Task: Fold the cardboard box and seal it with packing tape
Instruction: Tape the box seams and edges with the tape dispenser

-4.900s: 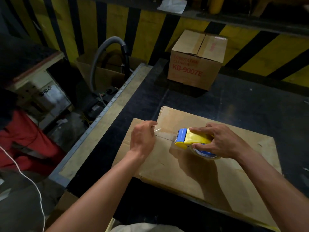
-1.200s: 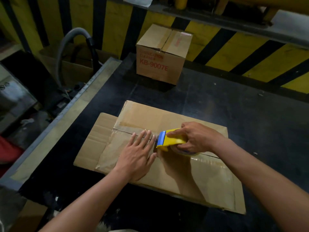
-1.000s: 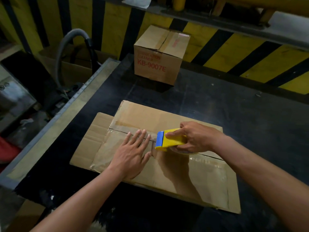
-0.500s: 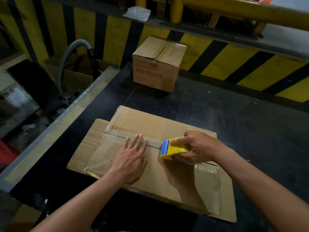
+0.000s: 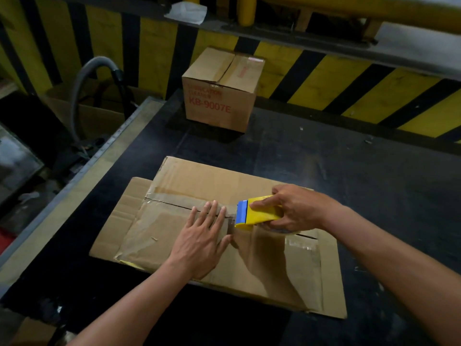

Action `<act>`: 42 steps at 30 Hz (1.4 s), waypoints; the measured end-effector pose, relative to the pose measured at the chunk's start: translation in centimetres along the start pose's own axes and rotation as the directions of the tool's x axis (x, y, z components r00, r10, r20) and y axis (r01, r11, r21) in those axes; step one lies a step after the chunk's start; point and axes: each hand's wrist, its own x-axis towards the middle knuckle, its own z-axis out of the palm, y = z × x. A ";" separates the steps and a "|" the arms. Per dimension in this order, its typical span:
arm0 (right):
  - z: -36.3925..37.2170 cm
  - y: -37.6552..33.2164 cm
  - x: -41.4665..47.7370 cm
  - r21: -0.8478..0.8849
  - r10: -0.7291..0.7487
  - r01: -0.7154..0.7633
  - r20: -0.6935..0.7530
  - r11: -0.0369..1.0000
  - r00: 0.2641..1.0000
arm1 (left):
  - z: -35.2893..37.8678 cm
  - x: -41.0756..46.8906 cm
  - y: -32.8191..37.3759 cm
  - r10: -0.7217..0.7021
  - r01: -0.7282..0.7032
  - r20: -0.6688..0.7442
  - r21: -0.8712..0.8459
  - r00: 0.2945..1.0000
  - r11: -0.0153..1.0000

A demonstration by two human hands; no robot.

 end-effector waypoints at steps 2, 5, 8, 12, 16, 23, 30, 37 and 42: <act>-0.3 0.5 -0.5 0.011 0.012 -0.012 0.002 1.000 1.000 | 0.2 0.0 -0.1 -0.010 0.009 -0.034 -0.017 0.999 1.000; -0.6 2.1 -1.9 0.014 0.075 -0.076 0.033 0.997 0.997 | 0.4 0.0 -0.3 -0.019 0.018 -0.055 -0.034 0.998 0.999; 0.3 2.7 -3.1 0.020 0.113 -0.114 0.062 0.993 0.992 | 0.4 0.1 -0.2 -0.004 0.003 -0.055 -0.020 0.998 1.000; 1.9 2.2 -2.9 0.020 0.105 -0.106 0.054 0.994 0.993 | 0.3 0.1 -0.2 0.045 -0.047 -0.061 -0.022 0.997 0.999; 2.3 2.3 -2.4 0.001 0.103 -0.103 0.036 0.995 0.994 | -0.2 0.2 0.3 0.084 -0.084 -0.017 0.030 0.996 0.996; 2.4 2.2 -2.7 0.007 0.113 -0.113 0.001 0.994 0.994 | -0.7 1.3 4.0 0.157 -0.156 0.042 -0.016 0.987 0.988; 1.5 2.4 -3.2 0.043 0.102 -0.101 -0.005 0.994 0.995 | 0.9 0.7 4.8 0.131 -0.136 -0.064 -0.083 0.989 0.987; -1.3 2.3 -3.8 0.039 0.051 -0.047 -0.121 0.998 0.991 | 1.1 0.8 4.7 0.065 -0.089 -0.154 -0.152 0.986 0.984; -0.7 2.5 -3.9 0.001 0.066 -0.067 -0.116 0.998 0.991 | 0.9 0.9 4.8 0.068 -0.091 -0.166 -0.133 0.984 0.987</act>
